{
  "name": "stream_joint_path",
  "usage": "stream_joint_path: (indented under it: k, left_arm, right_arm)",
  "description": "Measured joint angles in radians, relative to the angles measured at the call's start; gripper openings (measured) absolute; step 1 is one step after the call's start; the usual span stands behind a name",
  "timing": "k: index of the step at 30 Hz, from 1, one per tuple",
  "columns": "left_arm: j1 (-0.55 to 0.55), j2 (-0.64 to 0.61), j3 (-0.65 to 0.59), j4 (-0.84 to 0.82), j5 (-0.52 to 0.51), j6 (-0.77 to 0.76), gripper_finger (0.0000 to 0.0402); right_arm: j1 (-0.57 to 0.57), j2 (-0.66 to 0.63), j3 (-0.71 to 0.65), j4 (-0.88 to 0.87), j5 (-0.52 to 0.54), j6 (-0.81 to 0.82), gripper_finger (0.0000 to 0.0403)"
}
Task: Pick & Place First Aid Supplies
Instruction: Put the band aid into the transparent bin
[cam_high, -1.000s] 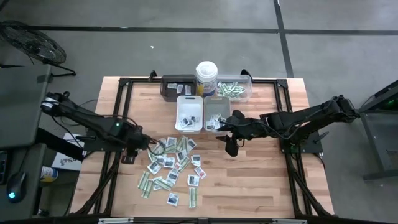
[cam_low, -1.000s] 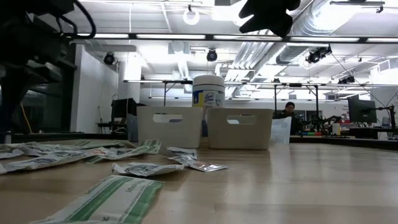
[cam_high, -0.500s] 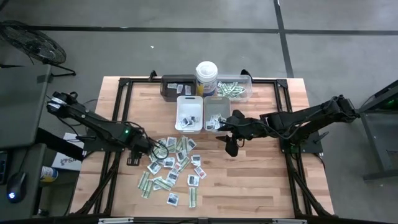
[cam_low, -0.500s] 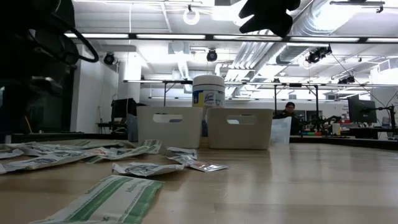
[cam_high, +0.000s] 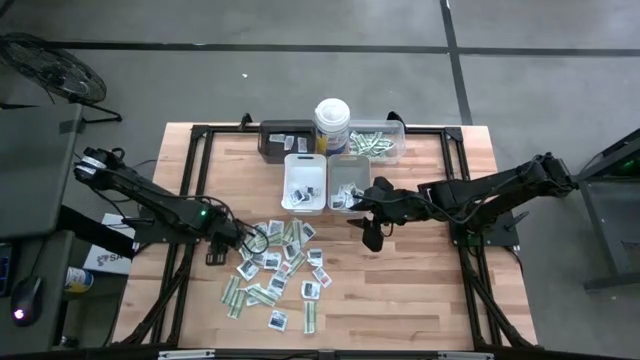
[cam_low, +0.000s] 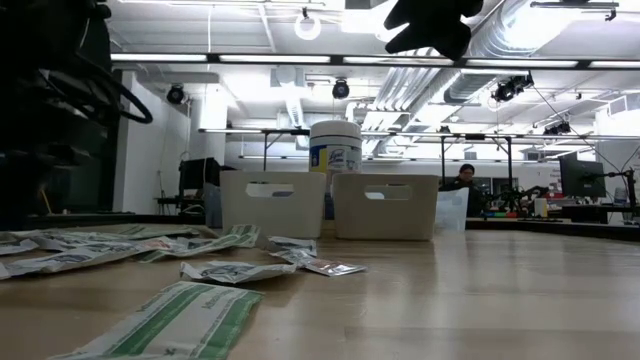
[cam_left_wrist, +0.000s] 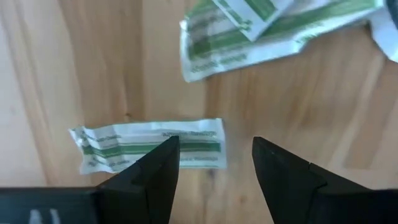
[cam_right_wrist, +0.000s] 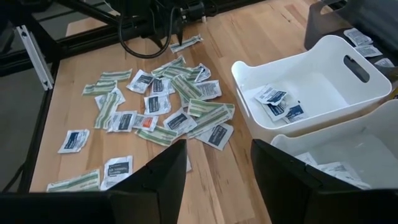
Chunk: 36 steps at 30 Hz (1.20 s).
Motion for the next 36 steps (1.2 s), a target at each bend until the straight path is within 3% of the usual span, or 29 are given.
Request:
stream_joint_path:
  k: [11,15,25,30,36]
  left_arm:
    - [0.0,-0.008,-0.122,0.096,0.011,-0.068,0.019]
    - [0.0,-0.007,-0.123,0.098,0.008,-0.078,0.0153]
    - [0.0,-0.005,-0.123,0.115,0.047,-0.084,0.0012]
    - [0.0,-0.005,-0.107,0.096,0.047,-0.095,0.0006]
    - [0.001,-0.005,0.009,0.027,-0.029,0.052,0.0001]
  right_arm:
    - [0.0,0.0,0.0,0.0,0.007,0.002,0.0174]
    - [0.0,0.0,0.0,0.003,0.008,0.009,0.0172]
    - [0.0,0.0,0.0,0.003,0.008,0.028,0.0173]
    - [0.0,0.0,0.0,0.003,0.007,0.028,0.0173]
    - [0.0,0.0,0.0,0.003,0.005,0.028,0.0174]
